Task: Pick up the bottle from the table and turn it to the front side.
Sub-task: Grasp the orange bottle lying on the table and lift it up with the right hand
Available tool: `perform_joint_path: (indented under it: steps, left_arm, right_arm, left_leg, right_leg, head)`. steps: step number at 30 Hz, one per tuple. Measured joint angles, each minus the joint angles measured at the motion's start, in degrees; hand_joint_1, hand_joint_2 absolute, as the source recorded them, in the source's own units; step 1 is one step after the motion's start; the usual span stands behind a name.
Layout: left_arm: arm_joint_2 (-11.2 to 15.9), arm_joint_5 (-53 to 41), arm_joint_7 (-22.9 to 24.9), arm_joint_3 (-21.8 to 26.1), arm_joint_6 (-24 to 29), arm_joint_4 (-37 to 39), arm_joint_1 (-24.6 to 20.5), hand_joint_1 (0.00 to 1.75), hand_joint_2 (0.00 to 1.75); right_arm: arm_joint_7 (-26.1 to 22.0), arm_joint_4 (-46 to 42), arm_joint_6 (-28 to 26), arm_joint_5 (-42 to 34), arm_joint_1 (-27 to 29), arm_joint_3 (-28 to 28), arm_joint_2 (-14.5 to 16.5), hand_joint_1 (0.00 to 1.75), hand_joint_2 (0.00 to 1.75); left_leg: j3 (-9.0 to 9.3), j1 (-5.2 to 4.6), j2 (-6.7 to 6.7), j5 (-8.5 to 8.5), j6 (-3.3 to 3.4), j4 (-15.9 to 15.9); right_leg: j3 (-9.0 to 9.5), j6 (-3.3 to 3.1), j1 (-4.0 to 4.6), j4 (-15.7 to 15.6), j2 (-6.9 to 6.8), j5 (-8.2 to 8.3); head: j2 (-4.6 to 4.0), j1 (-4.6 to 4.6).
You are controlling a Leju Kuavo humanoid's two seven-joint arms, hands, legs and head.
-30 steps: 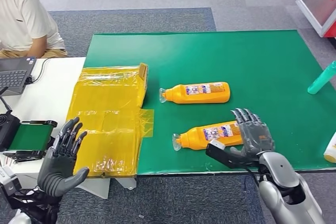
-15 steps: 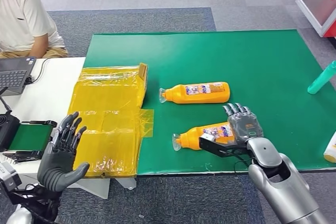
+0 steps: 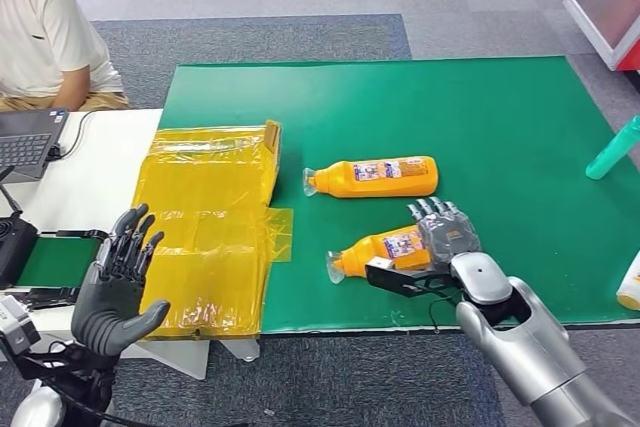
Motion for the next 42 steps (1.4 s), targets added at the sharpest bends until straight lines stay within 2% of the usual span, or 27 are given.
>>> perform_joint_path:
  steps: [13,26,39,40,42]
  left_arm:
    - [0.0,0.4,0.0,0.0,-0.2,0.0,-0.2,0.00,1.75]
    - [0.0,0.7,0.3,-0.9,-0.7,0.2,-0.8,0.00,1.75]
    - [0.1,0.7,0.3,-1.5,-0.7,0.2,-0.8,0.00,1.75]
    - [0.1,0.7,0.3,-1.5,-0.7,0.2,-0.8,0.00,1.75]
    - [0.1,0.7,0.3,-1.5,-0.7,0.2,-0.8,0.00,1.75]
  right_arm:
    - [-0.2,3.0,1.6,-0.2,-2.4,2.3,0.3,0.00,1.75]
    - [1.0,12.8,2.6,0.1,-8.1,3.9,0.8,0.00,1.75]
    - [0.9,19.1,2.4,2.1,-9.8,3.6,0.8,0.00,1.75]
    - [0.9,19.3,2.4,2.1,-9.8,3.5,0.8,0.14,1.75]
    - [0.6,19.6,2.4,2.3,-9.9,3.4,0.8,0.99,1.75]
  left_leg:
    - [0.00,0.00,0.00,0.01,-0.01,0.0]
    - [0.00,0.00,0.00,0.06,-0.04,0.0]
    - [0.01,0.00,0.00,0.07,-0.04,0.0]
    - [0.01,0.00,0.00,0.07,-0.03,0.0]
    - [0.01,0.00,0.00,0.07,-0.03,0.0]
  right_leg:
    - [0.00,0.00,0.00,0.0,0.00,0.00]
    - [0.00,0.00,0.00,0.0,0.00,0.02]
    - [0.00,-0.01,0.00,0.0,0.00,0.03]
    - [0.01,-0.01,0.00,0.0,0.00,0.03]
    - [0.01,-0.01,0.00,0.0,0.00,0.03]
  head:
    - [0.00,0.00]
    - [0.00,0.00]
    - [0.01,0.00]
    - [0.01,0.01]
    - [0.00,0.01]
